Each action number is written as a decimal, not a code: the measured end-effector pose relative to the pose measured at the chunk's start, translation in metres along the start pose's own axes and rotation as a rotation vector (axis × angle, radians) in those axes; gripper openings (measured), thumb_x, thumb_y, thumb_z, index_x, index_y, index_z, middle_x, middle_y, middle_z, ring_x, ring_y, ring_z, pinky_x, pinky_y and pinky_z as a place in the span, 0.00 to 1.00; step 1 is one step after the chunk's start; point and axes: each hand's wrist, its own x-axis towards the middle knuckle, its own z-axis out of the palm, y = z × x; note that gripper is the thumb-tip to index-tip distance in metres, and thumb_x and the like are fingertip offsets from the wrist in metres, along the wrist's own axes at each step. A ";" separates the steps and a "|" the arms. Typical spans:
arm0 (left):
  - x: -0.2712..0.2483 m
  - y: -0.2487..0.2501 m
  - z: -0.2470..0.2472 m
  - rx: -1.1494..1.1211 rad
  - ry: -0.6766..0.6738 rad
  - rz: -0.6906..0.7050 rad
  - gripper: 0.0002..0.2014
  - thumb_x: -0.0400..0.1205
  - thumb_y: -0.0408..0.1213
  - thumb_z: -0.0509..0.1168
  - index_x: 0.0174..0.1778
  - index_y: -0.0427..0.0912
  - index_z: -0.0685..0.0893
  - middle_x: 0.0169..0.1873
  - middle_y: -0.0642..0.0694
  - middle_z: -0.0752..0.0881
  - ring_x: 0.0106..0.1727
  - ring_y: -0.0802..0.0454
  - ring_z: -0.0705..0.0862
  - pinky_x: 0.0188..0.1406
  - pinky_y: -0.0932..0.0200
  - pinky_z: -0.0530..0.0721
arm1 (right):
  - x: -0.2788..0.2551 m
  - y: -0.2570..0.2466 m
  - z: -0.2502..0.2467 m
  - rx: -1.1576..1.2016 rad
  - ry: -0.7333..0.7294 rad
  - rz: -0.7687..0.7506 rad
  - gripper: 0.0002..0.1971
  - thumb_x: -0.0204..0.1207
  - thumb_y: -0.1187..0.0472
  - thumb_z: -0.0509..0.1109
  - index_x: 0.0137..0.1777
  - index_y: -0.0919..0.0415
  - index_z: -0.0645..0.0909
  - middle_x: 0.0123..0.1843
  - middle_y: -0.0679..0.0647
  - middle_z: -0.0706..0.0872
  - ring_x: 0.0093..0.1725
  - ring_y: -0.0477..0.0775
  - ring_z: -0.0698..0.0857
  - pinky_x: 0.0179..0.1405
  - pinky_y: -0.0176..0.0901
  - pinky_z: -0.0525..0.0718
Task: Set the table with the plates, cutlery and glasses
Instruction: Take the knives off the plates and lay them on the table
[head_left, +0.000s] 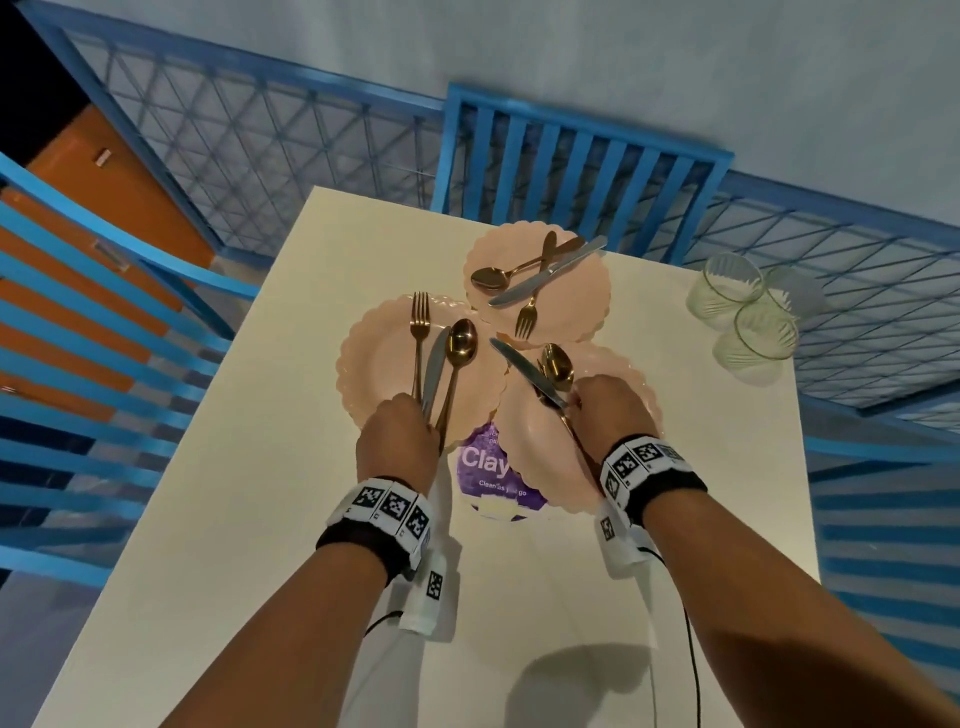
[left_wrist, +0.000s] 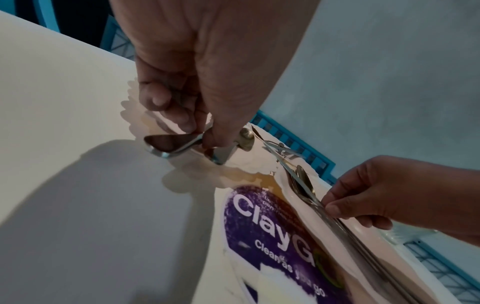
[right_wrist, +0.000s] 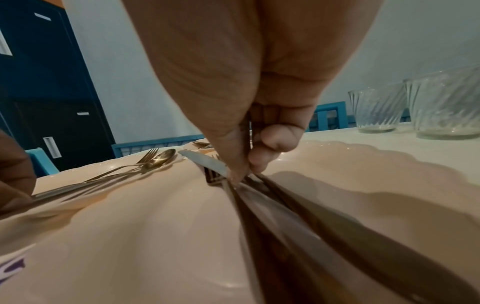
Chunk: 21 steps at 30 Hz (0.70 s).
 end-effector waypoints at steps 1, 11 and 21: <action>0.001 0.001 -0.001 0.015 -0.003 0.008 0.08 0.83 0.38 0.69 0.49 0.36 0.82 0.44 0.41 0.85 0.43 0.42 0.86 0.36 0.55 0.76 | 0.001 0.000 0.001 -0.012 -0.003 0.002 0.07 0.82 0.59 0.71 0.52 0.59 0.90 0.45 0.55 0.90 0.45 0.58 0.88 0.52 0.46 0.86; 0.014 -0.010 -0.006 0.074 -0.003 0.064 0.07 0.87 0.39 0.65 0.49 0.38 0.80 0.40 0.46 0.77 0.39 0.48 0.81 0.36 0.58 0.76 | 0.008 -0.007 -0.009 0.071 -0.094 0.042 0.11 0.83 0.52 0.68 0.45 0.58 0.86 0.37 0.52 0.85 0.39 0.58 0.83 0.46 0.46 0.81; 0.000 -0.011 -0.041 -0.426 0.043 0.076 0.20 0.91 0.41 0.55 0.31 0.44 0.74 0.26 0.48 0.80 0.28 0.51 0.79 0.25 0.62 0.70 | -0.015 -0.026 -0.035 0.531 -0.084 -0.080 0.11 0.82 0.55 0.72 0.37 0.54 0.82 0.36 0.47 0.87 0.34 0.40 0.85 0.37 0.35 0.79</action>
